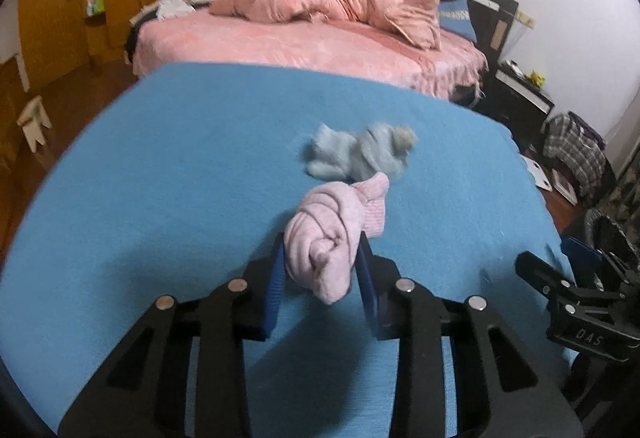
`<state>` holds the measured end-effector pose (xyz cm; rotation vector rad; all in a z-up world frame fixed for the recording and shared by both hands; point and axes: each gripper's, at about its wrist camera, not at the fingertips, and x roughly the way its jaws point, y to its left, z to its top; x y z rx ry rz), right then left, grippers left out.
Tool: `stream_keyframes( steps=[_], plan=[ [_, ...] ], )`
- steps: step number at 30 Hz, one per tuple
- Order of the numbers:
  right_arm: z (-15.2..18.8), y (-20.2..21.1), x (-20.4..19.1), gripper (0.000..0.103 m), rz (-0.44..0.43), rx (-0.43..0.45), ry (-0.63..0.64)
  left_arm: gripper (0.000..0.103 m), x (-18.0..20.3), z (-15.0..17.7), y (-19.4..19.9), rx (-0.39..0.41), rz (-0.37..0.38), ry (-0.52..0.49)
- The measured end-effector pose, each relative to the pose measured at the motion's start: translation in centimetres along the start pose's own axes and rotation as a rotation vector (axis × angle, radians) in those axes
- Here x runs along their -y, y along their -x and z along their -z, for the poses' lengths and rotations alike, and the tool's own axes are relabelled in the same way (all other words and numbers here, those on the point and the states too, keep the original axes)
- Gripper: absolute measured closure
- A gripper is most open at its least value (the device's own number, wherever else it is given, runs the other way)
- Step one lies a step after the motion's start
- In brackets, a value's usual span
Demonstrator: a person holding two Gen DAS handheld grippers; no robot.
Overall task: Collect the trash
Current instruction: 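Grasp the grey sock with the right tool while the left tool holds the pink sock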
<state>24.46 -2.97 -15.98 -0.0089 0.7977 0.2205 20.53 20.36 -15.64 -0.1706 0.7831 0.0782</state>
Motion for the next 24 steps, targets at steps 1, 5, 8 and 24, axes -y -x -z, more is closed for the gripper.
stream_keyframes(
  steps=[1, 5, 8, 24],
  plan=[
    [-0.2, 0.0, -0.4, 0.007, -0.007, 0.008, 0.005, 0.071, -0.5, -0.3, 0.2, 0.008, -0.012, 0.002],
    [-1.5, -0.7, -2.8, 0.007, -0.045, 0.026, 0.034, 0.071, -3.6, -1.5, 0.3, 0.014, -0.067, 0.033],
    [-2.7, -1.2, -4.9, 0.007, -0.067, 0.039, 0.053, 0.071, -5.8, -2.4, 0.1, 0.014, -0.109, 0.044],
    [-6.1, -7.3, -11.5, 0.031, -0.139, -0.043, 0.124, 0.071, -11.2, -3.0, -2.1, -0.051, -0.152, 0.077]
  ],
)
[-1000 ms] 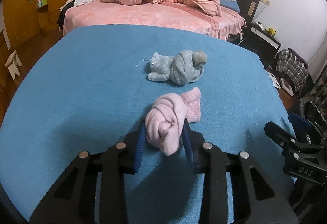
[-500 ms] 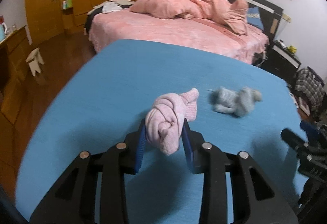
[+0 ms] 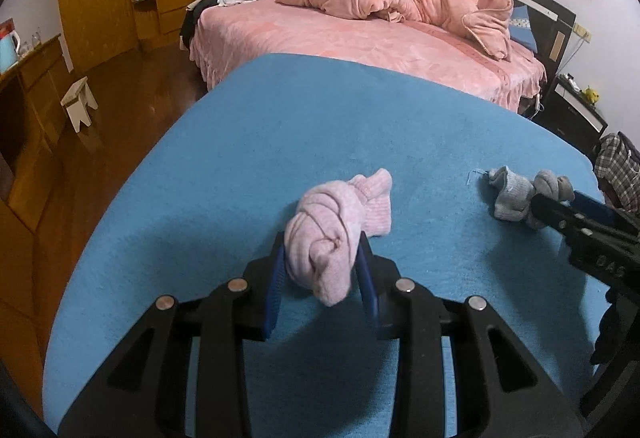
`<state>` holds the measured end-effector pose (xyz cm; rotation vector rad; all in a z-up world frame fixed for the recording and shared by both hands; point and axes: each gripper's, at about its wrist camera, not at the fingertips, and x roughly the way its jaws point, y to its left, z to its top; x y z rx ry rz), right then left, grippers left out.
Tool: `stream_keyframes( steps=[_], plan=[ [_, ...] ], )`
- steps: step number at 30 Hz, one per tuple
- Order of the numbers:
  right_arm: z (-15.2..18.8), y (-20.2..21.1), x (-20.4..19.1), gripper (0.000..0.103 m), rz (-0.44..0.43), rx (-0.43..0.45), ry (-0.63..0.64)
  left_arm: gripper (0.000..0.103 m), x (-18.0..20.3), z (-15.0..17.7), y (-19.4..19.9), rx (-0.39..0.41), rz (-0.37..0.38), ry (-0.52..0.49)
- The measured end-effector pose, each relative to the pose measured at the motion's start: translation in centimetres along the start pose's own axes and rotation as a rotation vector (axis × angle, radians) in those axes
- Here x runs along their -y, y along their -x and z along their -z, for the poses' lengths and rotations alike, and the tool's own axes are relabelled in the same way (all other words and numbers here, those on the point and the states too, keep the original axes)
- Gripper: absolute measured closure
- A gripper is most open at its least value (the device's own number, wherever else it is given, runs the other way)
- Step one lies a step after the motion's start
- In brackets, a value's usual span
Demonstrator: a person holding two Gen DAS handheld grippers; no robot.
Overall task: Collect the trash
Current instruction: 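Grasp the grey sock with the right tool while the left tool holds the pink sock, then carry the pink and grey socks with both tools over the bin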
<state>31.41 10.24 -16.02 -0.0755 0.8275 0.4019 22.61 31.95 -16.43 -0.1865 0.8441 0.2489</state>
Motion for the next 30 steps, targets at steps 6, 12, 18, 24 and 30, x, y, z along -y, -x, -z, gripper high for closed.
stream_keyframes(
  steps=[6, 12, 18, 24, 30],
  plan=[
    [0.6, -0.4, -1.6, 0.058, -0.026, -0.017, 0.072, 0.071, 0.2, 0.1, -0.2, -0.003, -0.008, -0.007],
    [0.9, -0.1, -1.6, 0.059, -0.033, -0.014, 0.063, 0.071, 0.2, 0.2, -0.4, -0.005, -0.012, -0.011],
    [0.9, 1.3, -0.9, 0.059, -0.048, 0.004, 0.023, 0.071, 0.3, 0.2, -0.1, 0.005, -0.004, -0.016],
    [1.4, 4.3, 0.3, 0.059, -0.048, 0.043, 0.004, 0.071, 1.8, 0.6, 1.7, 0.038, 0.002, -0.044],
    [2.2, 8.1, 1.6, 0.059, -0.047, 0.091, -0.022, 0.071, 3.6, 0.9, 4.4, 0.074, 0.03, -0.063]
  ],
)
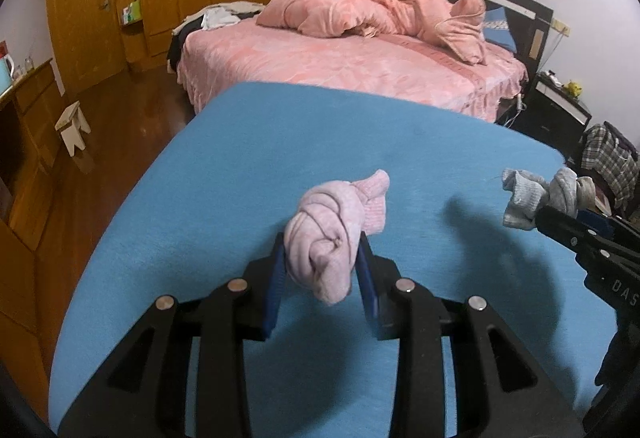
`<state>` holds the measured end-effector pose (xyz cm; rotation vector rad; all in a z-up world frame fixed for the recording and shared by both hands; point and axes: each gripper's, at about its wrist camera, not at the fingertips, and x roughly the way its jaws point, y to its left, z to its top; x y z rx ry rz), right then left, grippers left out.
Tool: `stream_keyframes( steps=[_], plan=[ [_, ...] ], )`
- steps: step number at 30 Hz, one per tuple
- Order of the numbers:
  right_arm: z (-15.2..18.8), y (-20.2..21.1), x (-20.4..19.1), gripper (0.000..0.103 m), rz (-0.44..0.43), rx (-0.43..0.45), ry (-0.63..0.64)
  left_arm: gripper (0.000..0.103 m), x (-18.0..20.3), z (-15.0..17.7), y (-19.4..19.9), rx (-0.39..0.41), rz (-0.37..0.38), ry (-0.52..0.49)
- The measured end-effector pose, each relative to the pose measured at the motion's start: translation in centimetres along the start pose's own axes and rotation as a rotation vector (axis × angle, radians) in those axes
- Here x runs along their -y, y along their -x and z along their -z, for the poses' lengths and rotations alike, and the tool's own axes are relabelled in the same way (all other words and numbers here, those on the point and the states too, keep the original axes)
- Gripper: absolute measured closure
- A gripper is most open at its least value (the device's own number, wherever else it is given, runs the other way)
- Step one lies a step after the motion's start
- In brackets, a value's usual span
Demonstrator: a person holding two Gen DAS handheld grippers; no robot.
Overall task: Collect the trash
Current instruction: 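Carry the pink and grey socks with both tools over the bin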
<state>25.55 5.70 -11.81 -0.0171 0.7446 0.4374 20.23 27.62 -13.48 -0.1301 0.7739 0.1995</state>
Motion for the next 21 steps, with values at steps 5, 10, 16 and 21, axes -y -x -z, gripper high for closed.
stream_keyframes(
  steps=[5, 10, 16, 21],
  plan=[
    [0.3, 3.3, 1.4, 0.059, 0.004, 0.032, -0.033, 0.071, 2.2, -0.3, 3.0, 0.041, 0.018, -0.024],
    [0.7, 6.8, 2.6, 0.058, 0.017, 0.067, -0.047, 0.071, 4.4, 0.1, 6.1, 0.068, 0.033, -0.038],
    [1.1, 11.2, 3.7, 0.058, 0.028, 0.115, -0.062, 0.071, 7.3, 0.6, 9.4, 0.095, 0.061, -0.071],
    [1.4, 15.2, 4.9, 0.058, 0.04, 0.158, -0.068, 0.071, 10.2, 0.8, 12.5, 0.126, 0.1, -0.107]
  ],
)
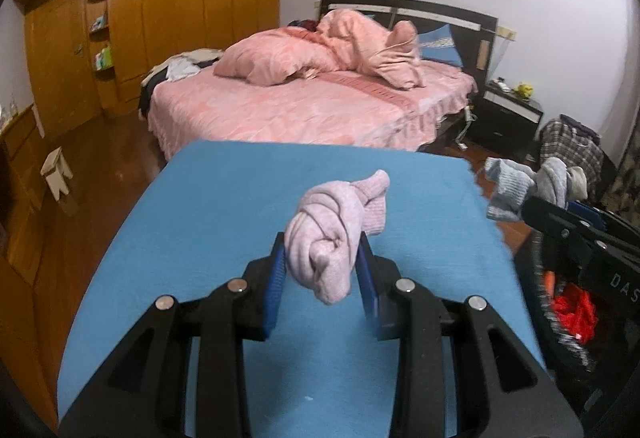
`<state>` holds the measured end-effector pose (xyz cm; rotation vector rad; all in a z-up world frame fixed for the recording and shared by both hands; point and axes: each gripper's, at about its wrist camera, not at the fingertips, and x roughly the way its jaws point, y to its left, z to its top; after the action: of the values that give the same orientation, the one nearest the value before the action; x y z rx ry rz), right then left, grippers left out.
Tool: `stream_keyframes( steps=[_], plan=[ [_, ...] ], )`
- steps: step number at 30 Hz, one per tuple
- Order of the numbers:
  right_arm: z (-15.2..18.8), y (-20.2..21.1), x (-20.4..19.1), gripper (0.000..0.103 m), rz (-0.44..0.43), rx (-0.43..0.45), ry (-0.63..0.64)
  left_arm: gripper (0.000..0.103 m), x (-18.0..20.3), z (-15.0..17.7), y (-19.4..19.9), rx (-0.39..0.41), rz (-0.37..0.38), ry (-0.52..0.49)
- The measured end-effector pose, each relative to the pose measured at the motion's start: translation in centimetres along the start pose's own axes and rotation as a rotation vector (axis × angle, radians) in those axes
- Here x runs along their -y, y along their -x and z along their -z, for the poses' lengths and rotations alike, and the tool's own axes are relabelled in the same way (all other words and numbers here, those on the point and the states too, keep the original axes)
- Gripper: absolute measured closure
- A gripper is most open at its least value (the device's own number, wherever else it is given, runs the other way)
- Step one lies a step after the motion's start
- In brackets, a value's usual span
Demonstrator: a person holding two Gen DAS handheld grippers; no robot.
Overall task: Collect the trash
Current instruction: 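Carry the pink and grey socks with both tools over the bin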
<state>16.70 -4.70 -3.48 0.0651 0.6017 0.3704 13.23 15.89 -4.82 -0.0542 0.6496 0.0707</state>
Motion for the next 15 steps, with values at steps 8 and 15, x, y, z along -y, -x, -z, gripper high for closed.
stream_keyframes(
  steps=[8, 15],
  plan=[
    [0.1, 6.1, 1.8, 0.058, 0.039, 0.059, -0.003, 0.071, 5.1, 0.1, 4.4, 0.049, 0.063, -0.061],
    [0.5, 10.5, 3.7, 0.058, 0.064, 0.109, -0.02, 0.071, 8.5, 0.5, 7.6, 0.082, 0.106, -0.103]
  ],
)
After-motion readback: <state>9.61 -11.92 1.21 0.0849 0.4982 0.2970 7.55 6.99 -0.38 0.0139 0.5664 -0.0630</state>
